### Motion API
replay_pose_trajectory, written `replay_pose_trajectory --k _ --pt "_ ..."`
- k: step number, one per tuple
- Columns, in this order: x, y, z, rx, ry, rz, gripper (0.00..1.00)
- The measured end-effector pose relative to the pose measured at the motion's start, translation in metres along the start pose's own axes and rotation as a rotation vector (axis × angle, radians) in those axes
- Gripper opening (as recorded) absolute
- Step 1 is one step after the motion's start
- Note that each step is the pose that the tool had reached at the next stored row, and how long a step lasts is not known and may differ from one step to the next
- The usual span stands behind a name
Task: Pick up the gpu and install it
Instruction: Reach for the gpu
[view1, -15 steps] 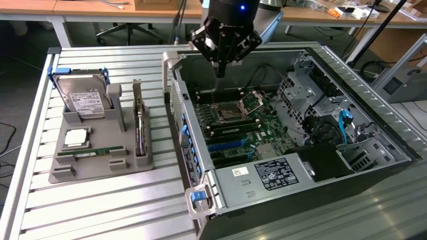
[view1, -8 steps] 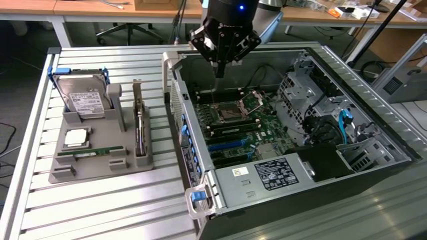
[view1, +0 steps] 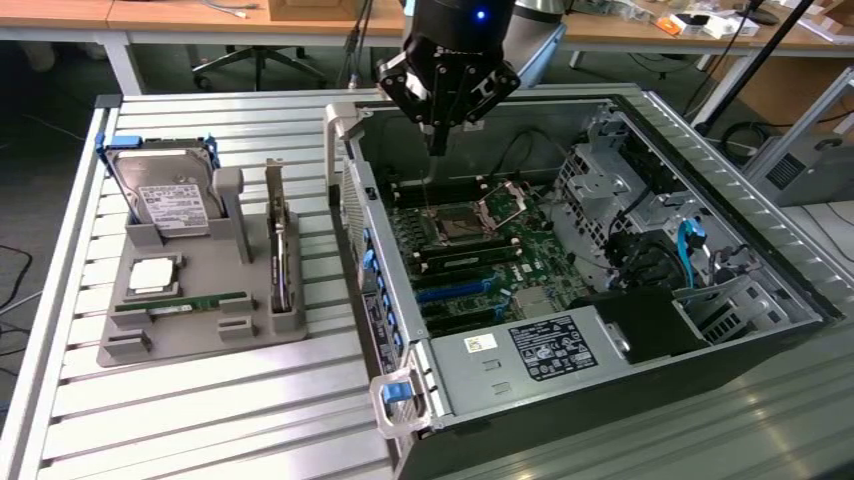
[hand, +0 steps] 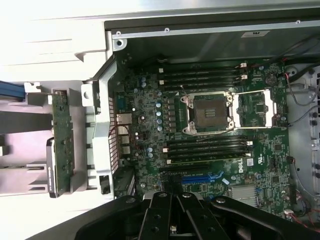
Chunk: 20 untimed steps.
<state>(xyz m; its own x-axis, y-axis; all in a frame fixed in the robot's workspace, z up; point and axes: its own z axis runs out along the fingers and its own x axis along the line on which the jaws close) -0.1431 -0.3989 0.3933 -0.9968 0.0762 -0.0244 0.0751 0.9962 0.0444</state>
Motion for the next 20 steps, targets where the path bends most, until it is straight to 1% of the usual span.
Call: replay_pose_trajectory --k 20 --pt "0.0060 -0.0005 -0.0002 0.0000 0.0000 0.000 0.11"
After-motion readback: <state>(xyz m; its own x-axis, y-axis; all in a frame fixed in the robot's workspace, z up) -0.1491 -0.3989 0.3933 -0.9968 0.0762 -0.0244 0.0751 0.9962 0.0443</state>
